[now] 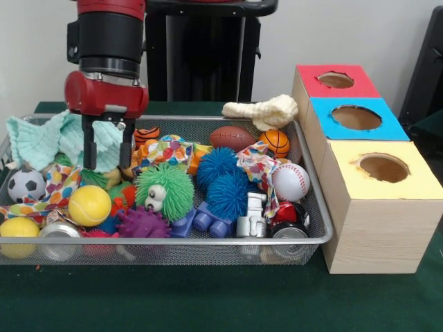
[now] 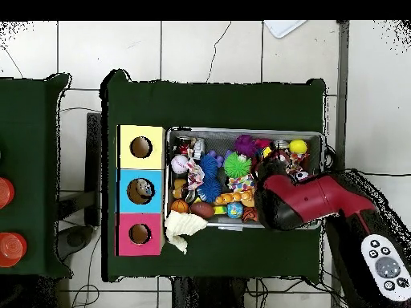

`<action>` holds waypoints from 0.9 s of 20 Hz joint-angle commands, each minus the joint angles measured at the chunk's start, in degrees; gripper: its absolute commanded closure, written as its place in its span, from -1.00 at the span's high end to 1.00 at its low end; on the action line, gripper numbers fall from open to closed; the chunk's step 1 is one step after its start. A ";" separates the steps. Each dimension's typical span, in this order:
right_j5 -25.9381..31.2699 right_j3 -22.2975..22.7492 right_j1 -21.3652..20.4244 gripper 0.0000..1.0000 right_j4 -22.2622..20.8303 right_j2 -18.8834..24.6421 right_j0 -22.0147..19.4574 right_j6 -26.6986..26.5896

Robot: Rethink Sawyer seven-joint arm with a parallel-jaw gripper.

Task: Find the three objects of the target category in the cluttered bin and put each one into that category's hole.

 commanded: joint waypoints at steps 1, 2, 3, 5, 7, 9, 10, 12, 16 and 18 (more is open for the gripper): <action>5.52 -5.45 3.51 1.00 -3.51 -2.21 -2.36 -6.07; 5.85 -5.82 3.72 1.00 -3.57 -2.29 -2.47 -6.44; 6.13 -6.20 3.90 1.00 -3.70 -2.49 -2.50 -6.69; 6.74 -6.93 4.33 1.00 -3.95 -3.03 -2.49 -7.02; 7.48 -7.60 4.77 1.00 -3.93 -3.96 -2.24 -6.81; 7.77 -7.87 5.05 1.00 -3.61 -4.30 -2.25 -6.87; 7.82 -7.91 5.06 1.00 -3.40 -4.50 -2.14 -6.75; 7.76 -8.70 5.94 1.00 -3.35 -5.03 -2.23 -6.53; 9.82 -10.85 8.27 1.00 -3.22 -7.43 -0.67 -5.30; 9.59 -12.22 9.66 1.00 -3.53 -8.92 0.17 -3.57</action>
